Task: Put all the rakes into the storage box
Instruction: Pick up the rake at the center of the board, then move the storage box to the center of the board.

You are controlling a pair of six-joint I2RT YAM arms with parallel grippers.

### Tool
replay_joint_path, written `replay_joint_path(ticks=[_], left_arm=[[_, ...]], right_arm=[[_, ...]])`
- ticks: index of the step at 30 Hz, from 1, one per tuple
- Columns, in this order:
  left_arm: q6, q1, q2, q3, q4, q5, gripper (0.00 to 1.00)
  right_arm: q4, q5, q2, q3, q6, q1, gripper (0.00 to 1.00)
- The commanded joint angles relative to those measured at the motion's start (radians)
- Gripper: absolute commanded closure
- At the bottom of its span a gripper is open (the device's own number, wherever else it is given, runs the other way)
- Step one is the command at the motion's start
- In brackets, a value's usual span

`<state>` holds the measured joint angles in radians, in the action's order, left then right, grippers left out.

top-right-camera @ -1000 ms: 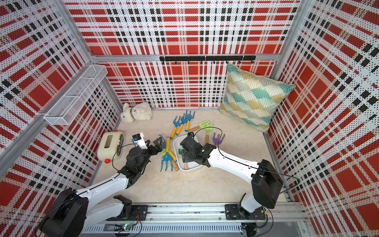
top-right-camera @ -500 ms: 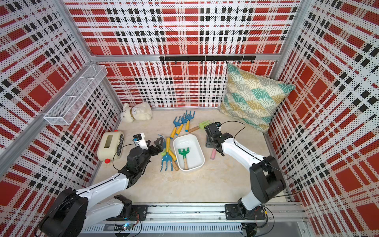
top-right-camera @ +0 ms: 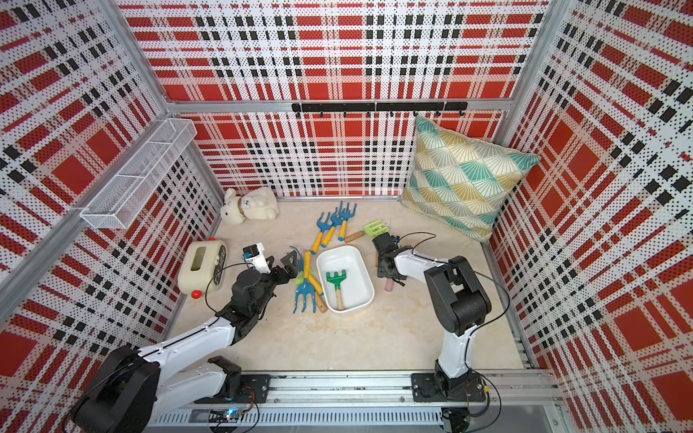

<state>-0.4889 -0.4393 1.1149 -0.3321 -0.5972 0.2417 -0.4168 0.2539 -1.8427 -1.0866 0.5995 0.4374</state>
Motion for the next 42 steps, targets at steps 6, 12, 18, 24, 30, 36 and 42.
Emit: replay_joint_path(ticks=[6, 12, 18, 24, 30, 36, 42], left_arm=[[0.013, -0.008, -0.017, -0.019, 0.005, 0.008, 0.00], [0.010, -0.008, -0.025, -0.015, 0.005, 0.008, 0.00], [0.010, -0.010, -0.040, -0.008, 0.005, 0.018, 0.00], [0.008, -0.012, -0.040, -0.008, 0.005, 0.024, 0.00], [0.009, -0.013, -0.043, -0.005, 0.005, 0.031, 0.00], [0.015, -0.014, -0.043, -0.004, 0.005, 0.038, 0.00], [0.016, -0.015, -0.043, -0.004, 0.005, 0.042, 0.00]], right_arm=[[0.016, 0.001, 0.003, 0.072, 0.016, -0.021, 0.58], [0.013, 0.011, 0.104, 0.110, 0.009, -0.022, 0.87], [0.017, -0.024, 0.270, 0.148, -0.031, -0.016, 1.00], [0.003, -0.113, 0.426, 0.124, -0.104, 0.069, 1.00], [-0.022, -0.223, 0.413, 0.026, -0.148, 0.184, 1.00], [-0.072, -0.229, 0.286, -0.063, -0.142, 0.228, 1.00], [-0.120, -0.164, 0.154, -0.117, -0.121, 0.265, 1.00]])
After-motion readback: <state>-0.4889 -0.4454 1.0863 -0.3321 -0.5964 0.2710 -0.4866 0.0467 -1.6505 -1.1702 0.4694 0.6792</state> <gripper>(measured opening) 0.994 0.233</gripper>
